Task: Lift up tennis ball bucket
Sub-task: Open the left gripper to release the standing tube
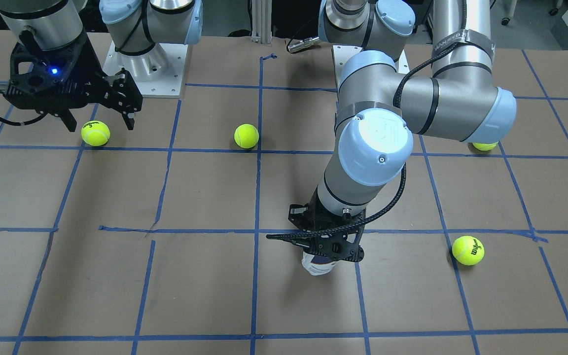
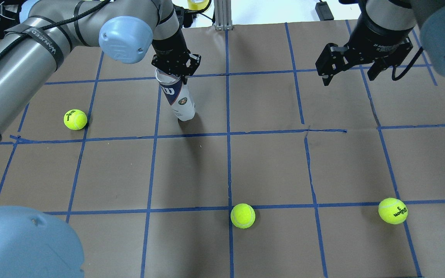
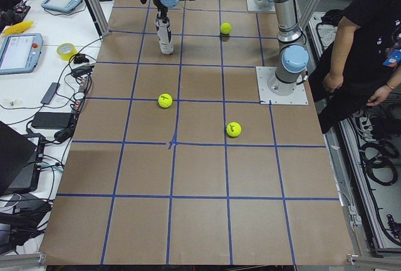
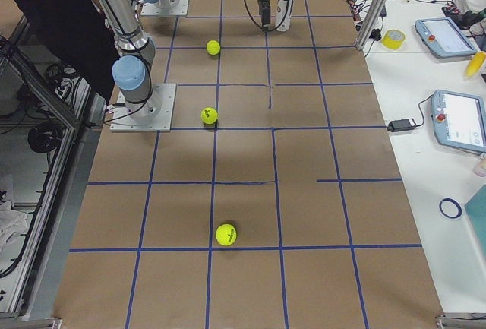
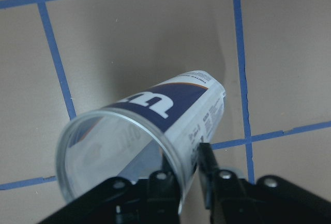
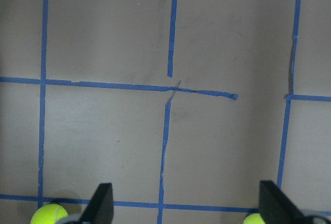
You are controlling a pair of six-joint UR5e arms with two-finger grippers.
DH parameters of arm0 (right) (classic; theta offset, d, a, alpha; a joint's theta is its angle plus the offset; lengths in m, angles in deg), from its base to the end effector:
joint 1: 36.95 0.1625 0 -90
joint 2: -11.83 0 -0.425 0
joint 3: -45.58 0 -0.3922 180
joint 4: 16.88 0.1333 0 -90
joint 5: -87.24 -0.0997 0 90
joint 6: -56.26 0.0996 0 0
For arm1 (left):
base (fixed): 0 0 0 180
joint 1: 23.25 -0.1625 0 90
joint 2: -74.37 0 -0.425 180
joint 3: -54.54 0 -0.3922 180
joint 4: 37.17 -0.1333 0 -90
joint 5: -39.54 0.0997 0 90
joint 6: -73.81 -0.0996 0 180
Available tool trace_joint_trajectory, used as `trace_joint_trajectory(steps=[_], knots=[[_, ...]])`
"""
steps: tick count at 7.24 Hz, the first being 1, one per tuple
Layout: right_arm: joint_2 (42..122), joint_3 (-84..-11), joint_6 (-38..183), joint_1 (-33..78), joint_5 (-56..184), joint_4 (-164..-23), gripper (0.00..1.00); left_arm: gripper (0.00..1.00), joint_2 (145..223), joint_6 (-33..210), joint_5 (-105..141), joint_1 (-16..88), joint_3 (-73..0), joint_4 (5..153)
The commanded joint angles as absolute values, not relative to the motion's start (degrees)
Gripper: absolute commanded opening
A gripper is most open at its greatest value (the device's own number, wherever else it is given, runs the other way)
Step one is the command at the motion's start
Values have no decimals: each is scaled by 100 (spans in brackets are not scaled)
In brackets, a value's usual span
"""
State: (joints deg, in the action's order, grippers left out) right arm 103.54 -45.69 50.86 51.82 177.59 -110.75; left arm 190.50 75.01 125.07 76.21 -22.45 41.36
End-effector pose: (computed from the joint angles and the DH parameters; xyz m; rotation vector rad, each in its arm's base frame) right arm 0.1222 -0.4891 0.4985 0.1135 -3.1269 0.1170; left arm -0.2486 -0.6337 0.3529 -0.2191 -3.0583 -0.0551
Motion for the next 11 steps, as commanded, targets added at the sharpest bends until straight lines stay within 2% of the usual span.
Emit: trace_joint_trajectory(steps=[1, 2, 3, 5, 9, 11], knots=[[10359, -4573, 5081, 5182, 17759, -11075, 100, 0, 19056, 7504, 12629, 7624, -2245, 4246], [10350, -4573, 5081, 5182, 17759, -11075, 100, 0, 19056, 7504, 12629, 7633, -2245, 4246], [10350, -4573, 5081, 5182, 17759, -11075, 100, 53, 19065, 7504, 12612, 7641, -2236, 4237], [10359, -4573, 5090, 5182, 17759, -11075, 100, 100, 19074, 7513, 12612, 7642, -2236, 4246], [10350, -4573, 5081, 5182, 17759, -11075, 100, 100, 18882, 7513, 12612, 7659, -2114, 4481], [10350, -4573, 5090, 5182, 17759, -11075, 100, 100, 18496, 7757, 12568, 7625, -1484, 5358]])
